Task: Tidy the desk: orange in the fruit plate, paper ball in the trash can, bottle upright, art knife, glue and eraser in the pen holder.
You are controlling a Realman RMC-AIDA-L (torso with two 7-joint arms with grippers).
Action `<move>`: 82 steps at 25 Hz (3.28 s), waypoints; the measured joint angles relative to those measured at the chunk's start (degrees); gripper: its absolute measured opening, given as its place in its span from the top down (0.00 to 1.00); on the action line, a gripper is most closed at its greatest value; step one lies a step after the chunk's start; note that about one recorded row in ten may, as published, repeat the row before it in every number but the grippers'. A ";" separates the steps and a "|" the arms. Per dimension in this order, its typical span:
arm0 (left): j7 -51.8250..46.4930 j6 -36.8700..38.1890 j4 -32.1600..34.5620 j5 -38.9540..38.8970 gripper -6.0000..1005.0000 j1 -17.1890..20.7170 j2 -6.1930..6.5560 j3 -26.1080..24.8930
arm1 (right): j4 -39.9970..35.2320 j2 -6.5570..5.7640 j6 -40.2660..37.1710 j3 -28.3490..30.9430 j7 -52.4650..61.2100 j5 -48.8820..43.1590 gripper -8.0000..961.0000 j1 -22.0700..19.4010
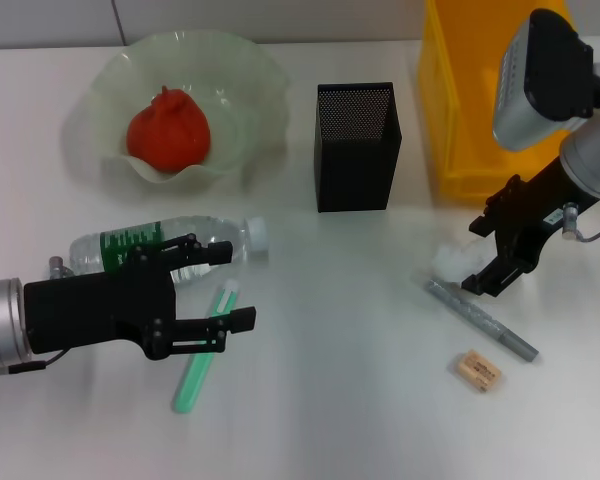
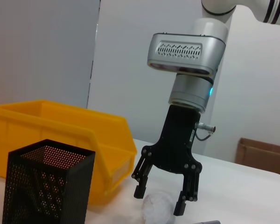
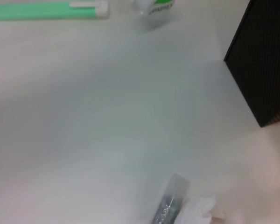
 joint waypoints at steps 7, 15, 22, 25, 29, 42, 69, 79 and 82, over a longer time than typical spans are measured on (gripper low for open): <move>-0.01 0.00 0.00 0.00 0.16 0.00 0.03 -0.12 | 0.22 0.06 0.48 -0.57 -0.03 0.00 0.15 -0.04; 0.01 -0.11 0.00 0.00 0.16 -0.04 0.10 -0.32 | -1.50 0.05 -0.43 -0.09 -0.10 0.52 0.34 -0.82; 0.21 -0.25 0.00 -0.01 0.16 -0.08 0.13 -0.31 | -6.28 -0.41 -3.80 2.66 -2.03 5.99 0.44 -3.14; 0.21 -0.30 0.13 -0.01 0.16 -0.09 0.13 -0.38 | -7.43 -0.74 -6.23 7.65 -5.15 10.42 0.44 -4.48; 0.42 -0.30 0.28 -0.01 0.16 -0.13 0.08 -0.40 | -4.70 -1.38 -7.87 15.11 -11.90 18.85 0.44 -7.21; 0.61 -0.27 0.44 -0.01 0.16 -0.86 -0.20 -0.54 | 18.78 -2.60 -6.98 28.58 -40.00 46.35 0.44 -16.73; 0.79 -0.67 0.44 -0.01 0.16 -1.25 0.21 -0.57 | 30.25 0.21 13.94 35.33 -56.51 71.57 0.44 -17.44; 0.89 -1.05 0.44 0.00 0.16 -1.39 0.22 -0.57 | 31.07 0.31 14.05 35.76 -58.01 71.71 0.34 -17.47; 0.89 -1.05 0.48 -0.01 0.16 -1.44 0.22 -0.57 | 31.10 0.32 14.04 35.83 -58.04 72.60 0.29 -17.59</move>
